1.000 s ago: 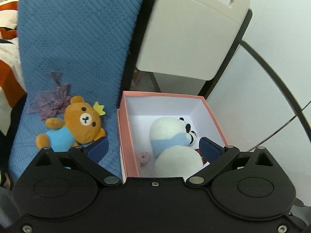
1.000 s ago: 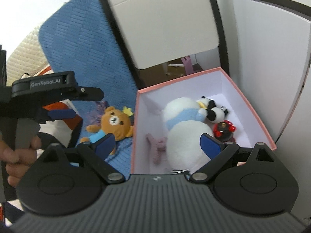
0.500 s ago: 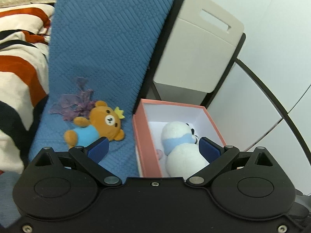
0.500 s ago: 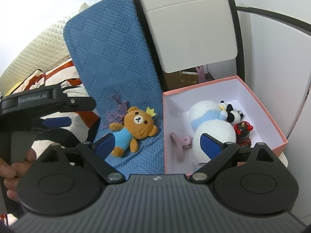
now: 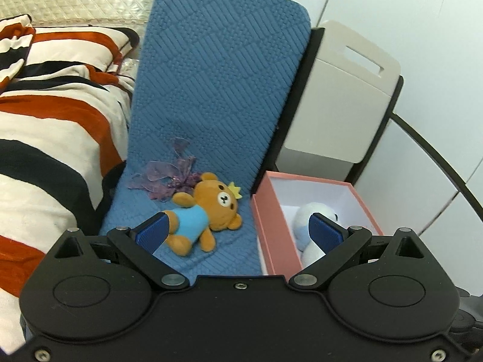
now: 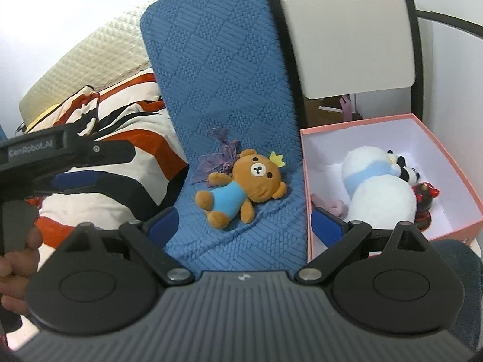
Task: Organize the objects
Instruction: 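Move both grippers toward the brown teddy bear and purple ribbon scrunchie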
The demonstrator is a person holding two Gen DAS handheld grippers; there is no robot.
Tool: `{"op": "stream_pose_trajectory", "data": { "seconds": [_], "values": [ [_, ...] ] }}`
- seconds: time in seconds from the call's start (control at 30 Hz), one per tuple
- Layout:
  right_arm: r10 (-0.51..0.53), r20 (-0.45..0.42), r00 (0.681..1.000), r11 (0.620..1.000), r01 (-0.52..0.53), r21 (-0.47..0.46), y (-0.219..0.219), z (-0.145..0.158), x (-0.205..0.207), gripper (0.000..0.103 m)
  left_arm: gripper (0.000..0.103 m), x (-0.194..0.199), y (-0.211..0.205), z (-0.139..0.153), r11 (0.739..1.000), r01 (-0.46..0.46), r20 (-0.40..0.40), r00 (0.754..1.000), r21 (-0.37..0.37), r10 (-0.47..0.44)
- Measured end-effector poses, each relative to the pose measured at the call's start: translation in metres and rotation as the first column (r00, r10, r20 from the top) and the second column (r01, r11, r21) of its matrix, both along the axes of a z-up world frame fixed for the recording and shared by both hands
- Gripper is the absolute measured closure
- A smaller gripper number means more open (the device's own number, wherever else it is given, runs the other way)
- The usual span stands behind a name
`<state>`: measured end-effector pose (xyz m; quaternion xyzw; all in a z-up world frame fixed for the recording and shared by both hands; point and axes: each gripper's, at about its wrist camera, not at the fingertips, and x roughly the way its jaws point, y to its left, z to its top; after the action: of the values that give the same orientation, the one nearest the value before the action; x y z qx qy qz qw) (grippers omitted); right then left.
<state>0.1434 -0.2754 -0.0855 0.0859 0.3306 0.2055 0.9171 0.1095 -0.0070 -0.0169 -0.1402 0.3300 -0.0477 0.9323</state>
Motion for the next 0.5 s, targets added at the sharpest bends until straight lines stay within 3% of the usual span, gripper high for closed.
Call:
{"op": "stream_pose_trajectory", "data": {
  "seconds": [0.23, 0.5],
  "values": [
    [0.003, 0.017, 1.0, 1.0, -0.003, -0.001, 0.018, -0.005, 0.01, 0.007, 0.004, 0.011, 0.02, -0.018, 1.0, -0.018, -0.021, 1.0, -0.005, 0.018],
    [-0.008, -0.001, 1.0, 0.999, 0.008, -0.037, 0.041, -0.032, 0.038, 0.007, 0.004, 0.035, 0.045, -0.05, 0.998, -0.053, -0.047, 0.997, 0.017, 0.054]
  ]
}}
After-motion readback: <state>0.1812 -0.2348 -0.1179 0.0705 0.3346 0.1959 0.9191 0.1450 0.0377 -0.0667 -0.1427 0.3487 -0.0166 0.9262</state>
